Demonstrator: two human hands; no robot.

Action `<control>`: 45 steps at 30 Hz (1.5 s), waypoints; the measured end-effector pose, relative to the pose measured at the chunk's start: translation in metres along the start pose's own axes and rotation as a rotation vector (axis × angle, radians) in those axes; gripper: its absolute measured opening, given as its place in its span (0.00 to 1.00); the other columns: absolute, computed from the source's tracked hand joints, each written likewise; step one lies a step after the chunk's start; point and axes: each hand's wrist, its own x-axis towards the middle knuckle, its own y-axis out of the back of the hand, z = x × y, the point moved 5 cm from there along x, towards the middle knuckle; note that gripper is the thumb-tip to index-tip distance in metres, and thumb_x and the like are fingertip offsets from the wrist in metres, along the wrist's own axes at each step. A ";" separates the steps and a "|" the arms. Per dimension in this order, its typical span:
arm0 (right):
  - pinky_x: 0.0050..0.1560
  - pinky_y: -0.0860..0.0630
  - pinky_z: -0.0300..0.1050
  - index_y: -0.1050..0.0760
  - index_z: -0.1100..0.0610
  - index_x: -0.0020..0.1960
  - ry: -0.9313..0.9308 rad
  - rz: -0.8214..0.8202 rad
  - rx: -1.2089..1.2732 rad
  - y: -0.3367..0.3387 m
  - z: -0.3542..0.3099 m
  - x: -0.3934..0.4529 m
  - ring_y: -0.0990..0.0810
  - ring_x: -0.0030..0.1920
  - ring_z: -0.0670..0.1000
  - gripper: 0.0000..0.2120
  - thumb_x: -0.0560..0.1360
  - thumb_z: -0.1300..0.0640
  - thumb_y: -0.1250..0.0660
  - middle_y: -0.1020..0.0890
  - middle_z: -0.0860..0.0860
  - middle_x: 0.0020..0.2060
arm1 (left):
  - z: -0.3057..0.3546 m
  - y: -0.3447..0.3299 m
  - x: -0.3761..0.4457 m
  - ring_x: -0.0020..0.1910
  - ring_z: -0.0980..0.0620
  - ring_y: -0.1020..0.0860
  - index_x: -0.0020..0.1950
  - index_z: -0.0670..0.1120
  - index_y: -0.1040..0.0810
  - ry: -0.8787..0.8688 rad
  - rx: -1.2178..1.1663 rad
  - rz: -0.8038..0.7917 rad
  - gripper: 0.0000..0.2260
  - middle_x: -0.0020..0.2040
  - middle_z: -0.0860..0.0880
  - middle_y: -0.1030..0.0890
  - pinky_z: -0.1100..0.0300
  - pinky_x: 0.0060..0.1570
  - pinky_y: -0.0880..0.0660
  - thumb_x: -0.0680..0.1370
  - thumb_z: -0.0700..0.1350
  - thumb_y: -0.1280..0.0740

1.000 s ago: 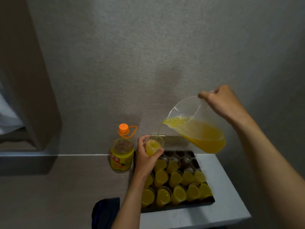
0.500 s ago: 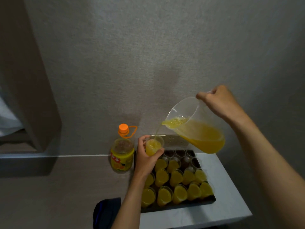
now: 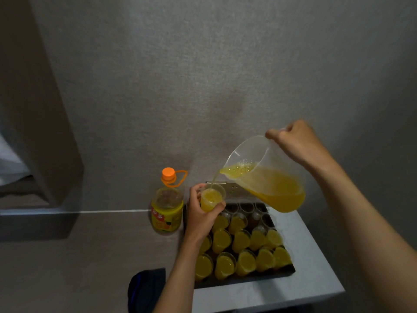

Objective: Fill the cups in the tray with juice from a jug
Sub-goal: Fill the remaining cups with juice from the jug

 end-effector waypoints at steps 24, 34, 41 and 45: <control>0.33 0.37 0.47 0.30 0.57 0.29 -0.179 0.124 0.357 -0.034 0.078 -0.012 0.36 0.27 0.51 0.20 0.77 0.54 0.31 0.34 0.51 0.23 | 0.001 -0.009 0.008 0.53 0.69 0.23 0.64 0.52 0.28 -0.007 0.040 0.004 0.25 0.58 0.58 0.22 0.73 0.47 0.27 0.72 0.40 0.21; 0.33 0.34 0.49 0.26 0.59 0.31 -0.330 0.390 0.561 -0.035 0.122 -0.030 0.33 0.28 0.51 0.18 0.76 0.52 0.31 0.31 0.55 0.25 | -0.002 -0.030 0.025 0.63 0.59 0.23 0.65 0.60 0.28 0.026 0.124 -0.056 0.27 0.62 0.65 0.23 0.54 0.61 0.22 0.71 0.53 0.20; 0.34 0.32 0.50 0.27 0.59 0.30 -0.434 0.506 0.668 -0.045 0.152 -0.040 0.32 0.28 0.54 0.20 0.78 0.54 0.31 0.30 0.57 0.26 | 0.000 -0.059 0.045 0.51 0.64 0.20 0.62 0.54 0.28 0.078 0.240 -0.177 0.22 0.59 0.54 0.20 0.68 0.43 0.22 0.74 0.44 0.22; 0.32 0.33 0.47 0.29 0.60 0.30 -0.462 0.559 0.719 -0.039 0.169 -0.044 0.33 0.28 0.53 0.20 0.79 0.56 0.31 0.31 0.55 0.25 | 0.001 -0.080 0.056 0.49 0.57 0.20 0.62 0.52 0.31 0.102 0.373 -0.274 0.22 0.58 0.52 0.23 0.72 0.36 0.25 0.74 0.43 0.24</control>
